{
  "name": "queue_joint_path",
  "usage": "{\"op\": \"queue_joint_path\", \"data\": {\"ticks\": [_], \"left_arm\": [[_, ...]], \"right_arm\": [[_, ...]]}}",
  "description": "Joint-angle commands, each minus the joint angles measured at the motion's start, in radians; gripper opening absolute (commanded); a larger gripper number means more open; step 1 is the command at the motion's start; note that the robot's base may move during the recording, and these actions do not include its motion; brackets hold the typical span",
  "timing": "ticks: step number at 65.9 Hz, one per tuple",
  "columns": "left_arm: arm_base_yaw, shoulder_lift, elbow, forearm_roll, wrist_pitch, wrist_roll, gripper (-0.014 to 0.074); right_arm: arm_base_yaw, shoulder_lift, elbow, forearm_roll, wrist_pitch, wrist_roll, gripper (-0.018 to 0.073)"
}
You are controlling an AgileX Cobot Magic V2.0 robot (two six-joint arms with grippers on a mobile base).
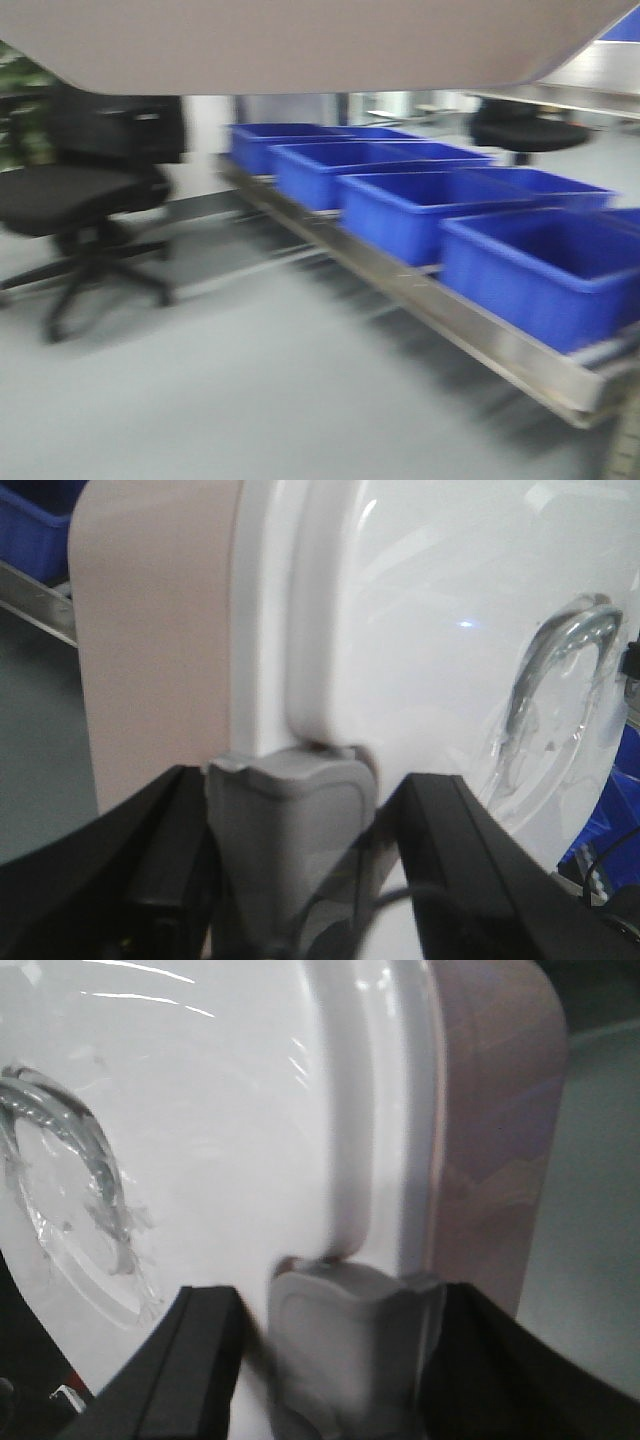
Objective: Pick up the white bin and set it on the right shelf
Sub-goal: 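Carry the bin with both grippers toward the steel rack of blue crates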
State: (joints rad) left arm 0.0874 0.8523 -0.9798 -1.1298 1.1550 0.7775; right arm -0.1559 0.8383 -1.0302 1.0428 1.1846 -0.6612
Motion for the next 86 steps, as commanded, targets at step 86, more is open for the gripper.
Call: {"op": "queue_joint_path", "data": {"ticks": [86], "left_arm": [[-0.020, -0.015, -0.041, -0.191, 0.158, 0.009, 0.0206]], "right_arm": [[0.009, -0.010, -0.035, 0.197, 0.089, -0.012, 0.0307]]}}
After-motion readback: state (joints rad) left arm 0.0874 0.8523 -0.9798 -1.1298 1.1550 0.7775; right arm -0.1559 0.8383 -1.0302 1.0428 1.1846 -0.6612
